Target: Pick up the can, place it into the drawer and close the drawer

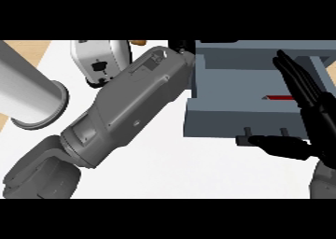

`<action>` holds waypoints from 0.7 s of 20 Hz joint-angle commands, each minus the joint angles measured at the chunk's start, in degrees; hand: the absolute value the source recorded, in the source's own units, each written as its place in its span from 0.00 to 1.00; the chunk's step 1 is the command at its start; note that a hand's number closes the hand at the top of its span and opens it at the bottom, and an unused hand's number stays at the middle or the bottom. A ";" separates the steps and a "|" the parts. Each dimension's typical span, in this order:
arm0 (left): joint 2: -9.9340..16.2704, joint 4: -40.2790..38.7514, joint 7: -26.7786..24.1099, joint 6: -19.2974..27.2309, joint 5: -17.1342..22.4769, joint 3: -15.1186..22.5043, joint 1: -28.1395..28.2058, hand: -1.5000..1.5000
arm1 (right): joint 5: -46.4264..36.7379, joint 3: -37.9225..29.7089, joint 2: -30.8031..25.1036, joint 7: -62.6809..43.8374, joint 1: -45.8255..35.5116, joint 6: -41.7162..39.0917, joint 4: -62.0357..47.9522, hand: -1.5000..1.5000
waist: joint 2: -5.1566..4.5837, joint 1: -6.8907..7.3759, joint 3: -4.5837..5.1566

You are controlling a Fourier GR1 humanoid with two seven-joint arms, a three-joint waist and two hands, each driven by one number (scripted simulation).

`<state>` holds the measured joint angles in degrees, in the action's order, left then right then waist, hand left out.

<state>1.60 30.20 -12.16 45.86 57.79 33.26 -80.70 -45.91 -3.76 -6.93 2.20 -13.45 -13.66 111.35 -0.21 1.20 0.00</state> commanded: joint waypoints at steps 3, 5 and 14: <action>2.27 4.91 3.54 1.93 -1.83 0.96 2.16 0.00 | -10.50 4.95 -0.16 2.33 -9.00 6.84 -17.81 0.00 | 0.18 1.51 0.01; 5.66 3.67 5.60 -0.61 -2.74 0.47 1.17 0.00 | -12.23 6.26 -1.81 3.70 -9.48 6.55 -18.98 0.00 | 0.11 0.07 -0.01; 11.69 14.73 10.63 2.65 -5.14 1.69 5.79 0.00 | -21.27 4.09 -0.39 3.86 -20.13 20.78 -46.31 0.00 | 0.25 2.04 -0.04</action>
<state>9.89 40.38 -5.28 47.51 53.56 34.26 -75.58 -64.53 1.44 -7.94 5.72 -30.42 1.59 75.08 -0.10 2.58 -0.01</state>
